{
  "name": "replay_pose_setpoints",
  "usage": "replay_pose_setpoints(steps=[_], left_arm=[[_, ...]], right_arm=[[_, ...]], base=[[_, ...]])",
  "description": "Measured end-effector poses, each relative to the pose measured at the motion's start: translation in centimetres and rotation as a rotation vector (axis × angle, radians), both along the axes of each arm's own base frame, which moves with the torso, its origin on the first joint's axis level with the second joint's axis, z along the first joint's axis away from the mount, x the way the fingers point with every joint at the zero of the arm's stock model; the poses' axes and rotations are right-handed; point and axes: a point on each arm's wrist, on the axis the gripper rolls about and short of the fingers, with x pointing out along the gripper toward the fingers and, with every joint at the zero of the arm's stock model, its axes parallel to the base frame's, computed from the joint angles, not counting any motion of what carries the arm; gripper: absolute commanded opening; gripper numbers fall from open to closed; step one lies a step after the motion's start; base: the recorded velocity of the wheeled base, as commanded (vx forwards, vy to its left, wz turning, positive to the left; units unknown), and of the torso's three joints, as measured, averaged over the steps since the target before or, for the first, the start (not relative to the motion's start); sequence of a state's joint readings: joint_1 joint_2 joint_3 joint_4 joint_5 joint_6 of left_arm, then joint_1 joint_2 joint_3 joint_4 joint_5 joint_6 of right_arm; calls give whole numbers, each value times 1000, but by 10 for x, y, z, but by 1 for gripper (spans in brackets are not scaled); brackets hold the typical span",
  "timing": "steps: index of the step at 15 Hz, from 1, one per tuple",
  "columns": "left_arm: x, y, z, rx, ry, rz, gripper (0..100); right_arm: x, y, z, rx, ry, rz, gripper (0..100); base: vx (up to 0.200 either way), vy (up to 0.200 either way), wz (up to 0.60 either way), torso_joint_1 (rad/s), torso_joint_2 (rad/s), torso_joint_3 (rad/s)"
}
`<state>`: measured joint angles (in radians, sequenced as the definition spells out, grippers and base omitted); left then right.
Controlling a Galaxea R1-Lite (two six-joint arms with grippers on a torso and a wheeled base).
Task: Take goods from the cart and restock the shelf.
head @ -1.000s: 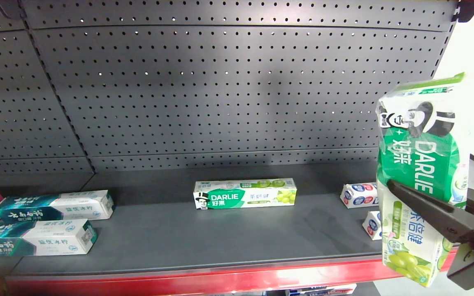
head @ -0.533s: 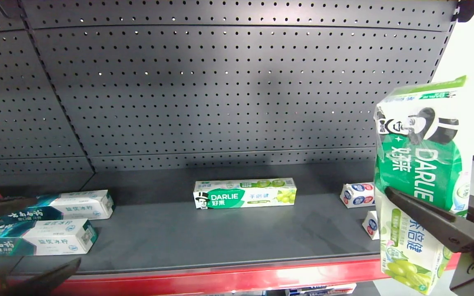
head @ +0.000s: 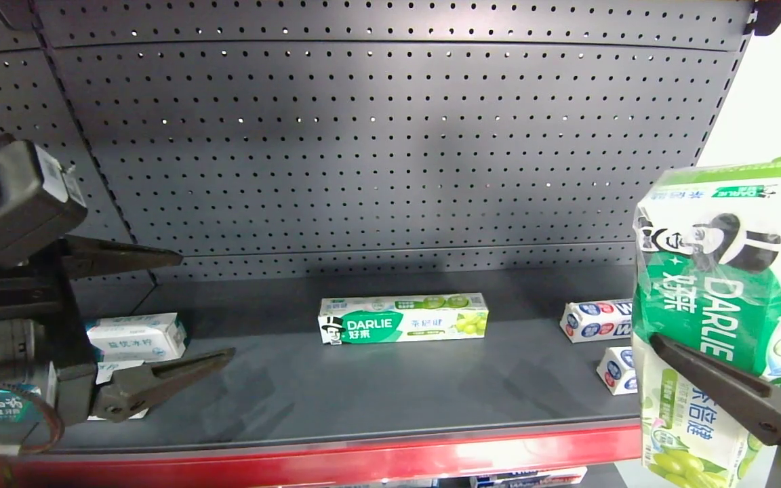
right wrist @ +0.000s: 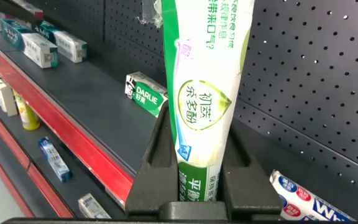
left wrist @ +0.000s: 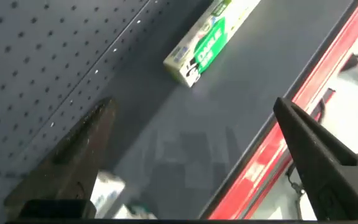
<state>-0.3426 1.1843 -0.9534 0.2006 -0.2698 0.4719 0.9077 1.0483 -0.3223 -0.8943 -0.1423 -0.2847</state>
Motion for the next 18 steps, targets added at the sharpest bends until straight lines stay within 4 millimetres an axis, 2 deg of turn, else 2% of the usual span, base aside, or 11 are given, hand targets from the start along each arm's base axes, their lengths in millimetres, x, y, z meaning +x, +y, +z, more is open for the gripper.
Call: replay_pose_setpoints(steps=[3,10,15,18], left_arm=[[14,-8,5,-3,12,-64,100],[55,-21,-7,77,35,-87,100],[92,-36,4,89,-12,-48,100],[97,-42,-7,147,63,-86,100]], right_arm=[[-1,3,2,0,-4,19,0],[1,12,1,-16,8,44,0],[3,19,-1,-33,20,61,0],[3,19,-3,-40,26,64,0]], base=[[0,0,0,0,0,0],[0,0,0,0,0,0],[0,0,0,0,0,0],[0,0,0,0,0,0]])
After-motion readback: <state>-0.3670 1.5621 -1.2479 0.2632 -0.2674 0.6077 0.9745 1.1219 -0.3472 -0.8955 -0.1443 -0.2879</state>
